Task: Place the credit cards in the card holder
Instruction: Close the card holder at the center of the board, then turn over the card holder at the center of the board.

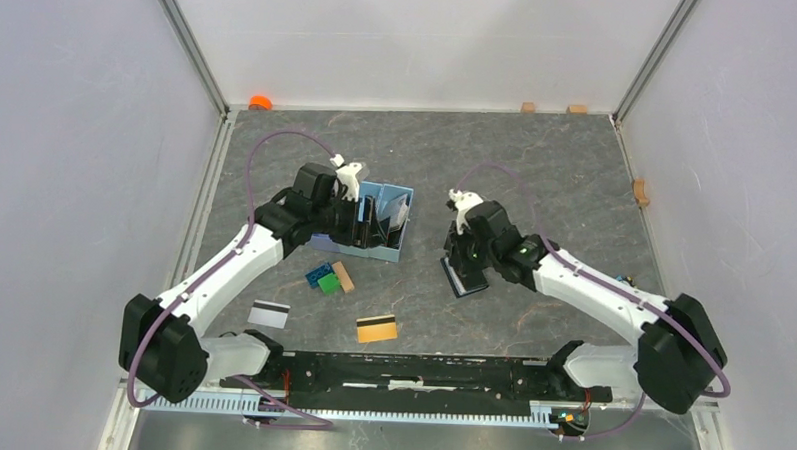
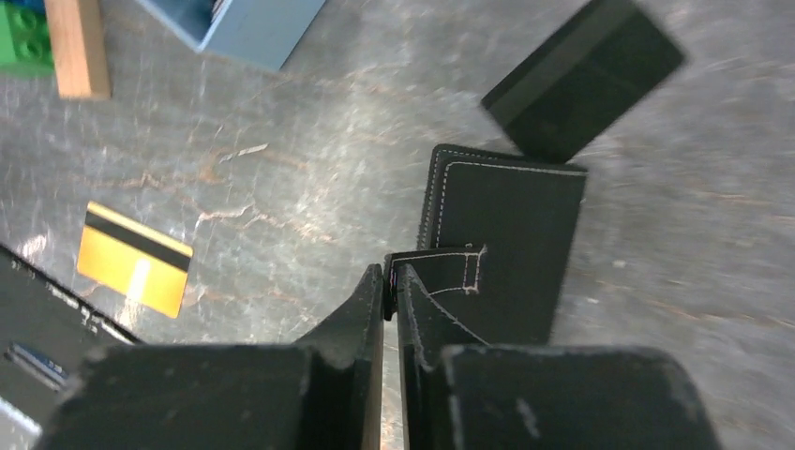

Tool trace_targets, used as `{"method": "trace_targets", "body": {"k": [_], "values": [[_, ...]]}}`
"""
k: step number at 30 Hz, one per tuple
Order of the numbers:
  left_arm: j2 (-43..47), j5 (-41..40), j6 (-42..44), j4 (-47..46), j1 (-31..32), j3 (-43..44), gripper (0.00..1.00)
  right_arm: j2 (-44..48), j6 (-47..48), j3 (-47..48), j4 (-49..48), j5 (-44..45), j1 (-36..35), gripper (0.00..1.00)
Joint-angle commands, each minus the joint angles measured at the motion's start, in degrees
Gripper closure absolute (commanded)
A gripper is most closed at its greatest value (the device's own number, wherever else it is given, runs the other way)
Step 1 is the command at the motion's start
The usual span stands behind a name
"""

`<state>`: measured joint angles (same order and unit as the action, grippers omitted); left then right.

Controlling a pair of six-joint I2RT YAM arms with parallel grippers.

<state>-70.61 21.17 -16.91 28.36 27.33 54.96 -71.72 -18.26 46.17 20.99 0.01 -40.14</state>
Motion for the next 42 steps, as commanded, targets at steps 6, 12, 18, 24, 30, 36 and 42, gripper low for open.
{"method": "trace_targets", "body": {"k": [6, 12, 18, 24, 30, 36, 42], "values": [[3.21, 3.22, -5.7, -6.91, 2.87, -4.24, 0.32, -2.4, -2.4, -0.02, -7.04, -9.74, -1.48, 0.32], [-1.74, -1.66, -12.49, -13.99, 13.0, -1.53, 0.32, 1.04, 2.95, 4.81, -1.1, -13.66, 5.89, 0.2], [-11.01, -4.19, -17.12, -20.16, 18.01, 3.13, 0.32, 2.5, 5.61, -1.44, -3.05, -23.54, 20.16, 0.27], [-23.11, -5.59, -17.56, -21.38, 21.94, 8.49, 0.46, -1.33, 5.74, -7.43, -8.08, -34.64, 28.5, 0.35], [-29.27, -8.09, -16.89, -20.73, 22.4, 9.11, 0.45, -4.63, 2.84, -13.29, -16.17, -43.33, 32.45, 0.4], [-33.58, -6.84, -16.08, -20.76, 22.54, 9.07, 0.43, -9.8, 2.59, -15.0, -19.89, -42.9, 32.48, 0.42], [-36.07, -6.15, -15.38, -21.98, 22.68, 8.12, 0.53, -14.4, 2.49, -15.5, -23.46, -44.32, 32.43, 0.44]]}}
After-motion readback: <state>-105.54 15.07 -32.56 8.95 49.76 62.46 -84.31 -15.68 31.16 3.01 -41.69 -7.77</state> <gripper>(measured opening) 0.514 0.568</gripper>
